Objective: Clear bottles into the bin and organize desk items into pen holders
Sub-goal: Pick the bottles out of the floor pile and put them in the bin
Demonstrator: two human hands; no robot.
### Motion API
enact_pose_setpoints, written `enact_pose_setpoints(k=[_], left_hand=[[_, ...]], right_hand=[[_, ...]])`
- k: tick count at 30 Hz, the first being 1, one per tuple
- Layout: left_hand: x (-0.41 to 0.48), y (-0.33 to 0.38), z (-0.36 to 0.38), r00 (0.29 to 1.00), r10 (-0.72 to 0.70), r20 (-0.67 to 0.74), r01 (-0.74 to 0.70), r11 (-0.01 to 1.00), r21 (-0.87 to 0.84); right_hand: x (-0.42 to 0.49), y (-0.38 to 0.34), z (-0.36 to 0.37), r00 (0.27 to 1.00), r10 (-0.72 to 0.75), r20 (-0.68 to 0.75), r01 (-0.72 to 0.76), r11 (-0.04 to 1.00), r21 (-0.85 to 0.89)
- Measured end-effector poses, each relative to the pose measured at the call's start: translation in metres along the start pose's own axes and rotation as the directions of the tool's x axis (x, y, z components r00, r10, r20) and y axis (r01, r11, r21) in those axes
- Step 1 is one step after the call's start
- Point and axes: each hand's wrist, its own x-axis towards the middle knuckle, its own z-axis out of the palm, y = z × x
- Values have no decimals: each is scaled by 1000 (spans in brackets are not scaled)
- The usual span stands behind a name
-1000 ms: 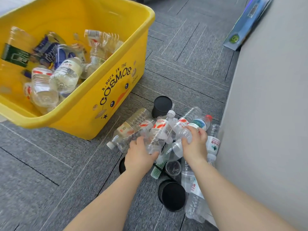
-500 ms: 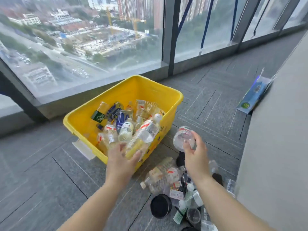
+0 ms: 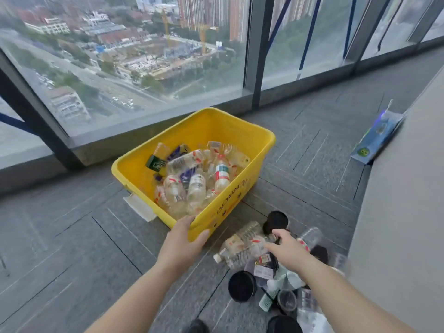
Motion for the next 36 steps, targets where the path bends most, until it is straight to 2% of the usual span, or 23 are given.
enact_pose_setpoints(k=[4,8,12,17,24,27,31,34,36], left_hand=[[-11,-13,44,990,-36,135,39,999,-17],[-11,-29,91,973,-65,223,53,997,56],[-2,-44,136,951,-84,299,38,987,157],[8,-52,197,920,-57,387,-65,954,293],[22,-52,277,880,58,471,-254,896,364],[31,-56,300,855,76,513,-294,886,359],[44,-64,319,855,34,517,-270,881,389],[46,-64,331,872,-10,490,-251,849,465],[44,-65,336,877,-30,480,-217,866,451]], right_hand=[[7,65,9,984,146,-105,-152,987,-52],[20,127,12,945,253,-207,-270,961,-59],[31,178,17,877,367,-311,-390,921,-13],[40,218,34,774,499,-390,-546,838,-10],[63,247,51,707,531,-467,-557,825,97],[68,255,53,708,523,-475,-591,806,7],[69,263,62,741,435,-512,-590,786,-187],[71,269,65,714,397,-577,-588,787,-186],[71,270,66,716,393,-578,-589,784,-197]])
